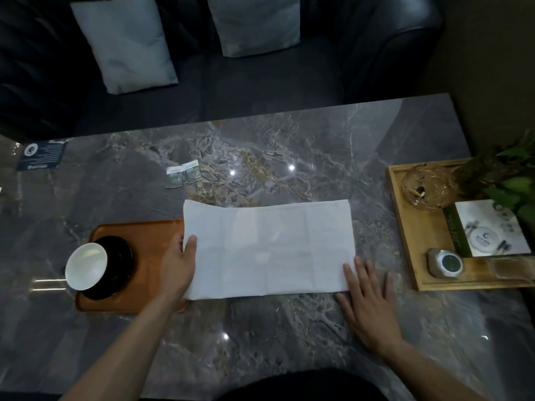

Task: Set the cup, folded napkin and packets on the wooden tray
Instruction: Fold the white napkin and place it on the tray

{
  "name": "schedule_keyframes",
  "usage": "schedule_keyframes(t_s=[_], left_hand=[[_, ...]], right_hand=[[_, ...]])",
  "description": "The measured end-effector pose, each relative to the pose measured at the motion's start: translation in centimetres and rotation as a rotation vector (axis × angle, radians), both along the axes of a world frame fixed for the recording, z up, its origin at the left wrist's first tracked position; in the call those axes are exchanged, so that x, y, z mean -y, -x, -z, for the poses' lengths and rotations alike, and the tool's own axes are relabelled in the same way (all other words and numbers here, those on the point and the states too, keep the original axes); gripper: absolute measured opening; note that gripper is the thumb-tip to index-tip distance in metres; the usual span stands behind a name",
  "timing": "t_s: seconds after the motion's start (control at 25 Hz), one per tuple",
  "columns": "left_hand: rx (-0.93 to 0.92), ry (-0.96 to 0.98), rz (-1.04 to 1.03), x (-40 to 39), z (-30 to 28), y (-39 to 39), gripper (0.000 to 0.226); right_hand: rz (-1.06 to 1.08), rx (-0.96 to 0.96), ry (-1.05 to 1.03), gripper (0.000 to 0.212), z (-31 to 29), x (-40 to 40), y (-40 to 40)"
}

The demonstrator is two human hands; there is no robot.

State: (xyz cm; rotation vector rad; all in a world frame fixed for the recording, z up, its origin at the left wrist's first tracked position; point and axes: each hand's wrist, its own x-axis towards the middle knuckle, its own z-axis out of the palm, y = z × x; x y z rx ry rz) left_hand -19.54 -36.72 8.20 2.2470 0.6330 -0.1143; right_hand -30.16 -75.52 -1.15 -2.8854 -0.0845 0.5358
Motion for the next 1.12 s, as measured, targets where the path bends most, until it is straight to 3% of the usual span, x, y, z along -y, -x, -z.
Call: schedule_keyframes(t_s=[0.36,0.64,0.84,1.12], left_hand=[[0.079,0.249,0.127,5.3,-5.5,-1.5,0.010],[-0.044,0.358,0.260,13.6,-4.6,-2.5,0.015],[-0.134,0.281,0.345,18.3,-2.2,-3.2,0.022],[-0.321,0.153,0.466,23.3,1.0,-3.2,0.013]], right_hand=[[0.015,0.039,0.025,0.079,0.1,3.8,0.9],[0.024,0.036,0.024,0.078,0.2,4.3,0.9],[0.020,0.053,0.001,0.076,0.5,4.4,1.0],[0.030,0.070,-0.004,0.077,0.6,4.2,0.9]])
